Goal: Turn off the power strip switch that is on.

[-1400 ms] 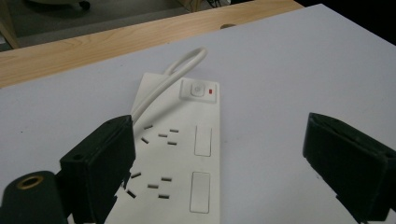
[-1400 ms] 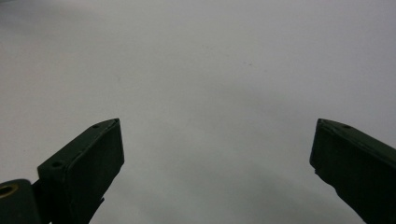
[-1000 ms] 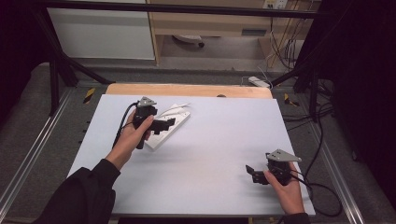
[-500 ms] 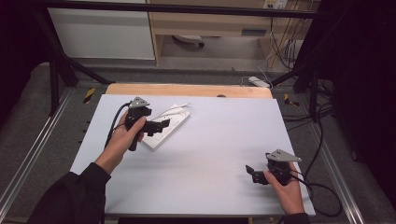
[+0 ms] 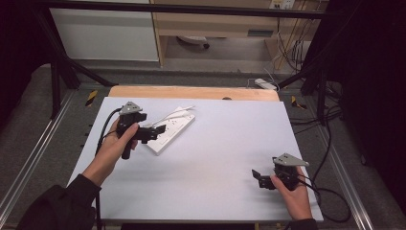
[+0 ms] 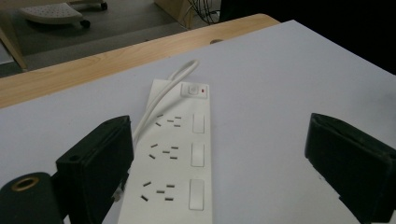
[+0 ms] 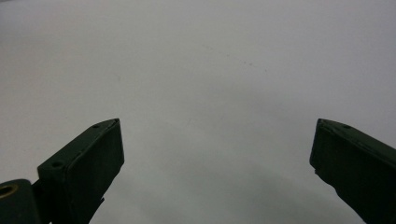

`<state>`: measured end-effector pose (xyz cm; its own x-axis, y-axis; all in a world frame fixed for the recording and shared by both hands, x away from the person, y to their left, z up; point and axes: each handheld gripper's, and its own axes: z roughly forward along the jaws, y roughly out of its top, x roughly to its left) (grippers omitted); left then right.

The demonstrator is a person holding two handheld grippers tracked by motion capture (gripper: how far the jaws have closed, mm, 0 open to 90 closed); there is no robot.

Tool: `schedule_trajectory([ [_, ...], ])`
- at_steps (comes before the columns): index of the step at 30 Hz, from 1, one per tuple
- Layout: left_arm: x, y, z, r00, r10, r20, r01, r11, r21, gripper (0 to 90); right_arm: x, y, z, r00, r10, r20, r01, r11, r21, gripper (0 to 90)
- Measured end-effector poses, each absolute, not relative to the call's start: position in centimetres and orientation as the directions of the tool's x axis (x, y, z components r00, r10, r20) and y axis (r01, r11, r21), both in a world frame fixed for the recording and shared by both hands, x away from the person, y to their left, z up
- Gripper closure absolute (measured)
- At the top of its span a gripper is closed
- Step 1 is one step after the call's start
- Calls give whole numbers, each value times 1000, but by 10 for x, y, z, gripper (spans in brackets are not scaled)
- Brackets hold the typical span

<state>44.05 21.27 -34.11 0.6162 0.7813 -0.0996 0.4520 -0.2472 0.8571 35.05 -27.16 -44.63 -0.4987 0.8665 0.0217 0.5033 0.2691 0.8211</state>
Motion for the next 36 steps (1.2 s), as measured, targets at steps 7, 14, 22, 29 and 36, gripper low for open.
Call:
schedule_trajectory([
  [7, 427, 228, -340, 608, 790, -78, 445, -257, 858, 74, 351, -271, -447, -499, 866, 21, 504, 271, 820, 34],
  [14, 411, 238, -336, 607, 789, -96, 443, -236, 865, 74, 351, -271, -447, -498, 867, 19, 505, 272, 819, 34],
  [22, 394, 247, -337, 609, 787, -96, 447, -240, 862, 74, 351, -271, -447, -499, 866, 17, 505, 275, 818, 33],
  [29, 380, 263, -347, 596, 796, -108, 453, -222, 863, 75, 351, -271, -448, -501, 865, 21, 508, 275, 817, 33],
  [36, 370, 280, -359, 567, 816, -111, 452, -196, 871, 77, 351, -270, -448, -499, 866, 24, 512, 273, 815, 33],
])
